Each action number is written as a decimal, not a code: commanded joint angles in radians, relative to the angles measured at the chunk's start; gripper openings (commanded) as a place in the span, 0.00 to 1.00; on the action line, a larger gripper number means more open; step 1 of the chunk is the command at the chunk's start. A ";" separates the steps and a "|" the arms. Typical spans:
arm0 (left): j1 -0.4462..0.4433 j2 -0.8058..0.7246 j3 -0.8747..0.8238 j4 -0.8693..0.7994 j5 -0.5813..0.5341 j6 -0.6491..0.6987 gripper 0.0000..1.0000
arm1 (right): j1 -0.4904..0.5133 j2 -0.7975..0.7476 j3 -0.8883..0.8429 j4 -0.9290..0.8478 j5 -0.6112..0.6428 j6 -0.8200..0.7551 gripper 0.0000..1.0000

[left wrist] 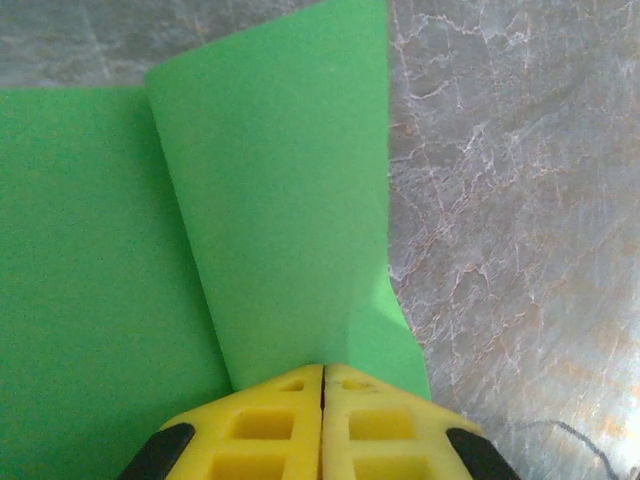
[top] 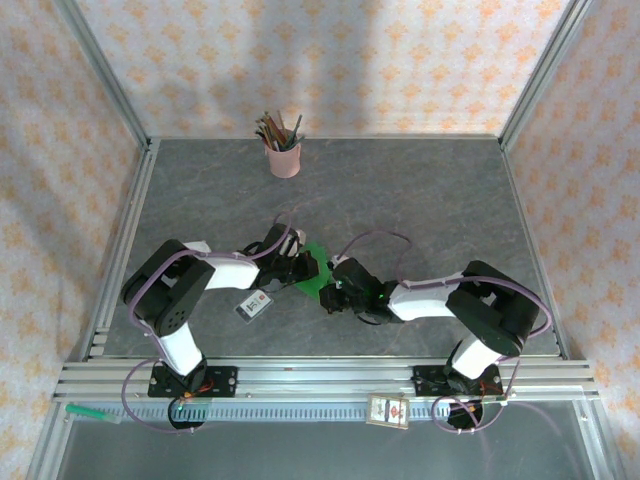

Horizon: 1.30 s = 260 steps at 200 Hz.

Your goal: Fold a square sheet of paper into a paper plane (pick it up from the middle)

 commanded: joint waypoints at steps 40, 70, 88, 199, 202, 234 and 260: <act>-0.003 -0.081 -0.001 -0.044 0.005 -0.019 0.14 | -0.002 0.021 -0.044 -0.073 0.024 0.028 0.15; -0.028 -0.105 -0.014 -0.017 0.027 -0.042 0.15 | -0.002 0.019 -0.045 -0.076 0.031 0.030 0.15; -0.041 -0.102 -0.024 0.006 0.042 -0.058 0.15 | -0.001 0.018 -0.045 -0.077 0.034 0.030 0.15; -0.038 0.017 -0.004 0.006 0.024 -0.033 0.14 | -0.001 0.014 -0.040 -0.093 0.043 0.022 0.14; -0.035 0.019 -0.004 0.005 0.023 -0.032 0.14 | -0.002 0.013 -0.040 -0.093 0.043 0.023 0.14; -0.025 0.020 -0.022 -0.005 0.003 -0.021 0.13 | -0.002 0.008 -0.039 -0.094 0.038 0.022 0.14; -0.022 0.019 -0.039 -0.014 -0.018 -0.015 0.13 | -0.002 0.003 -0.033 -0.091 0.030 0.020 0.15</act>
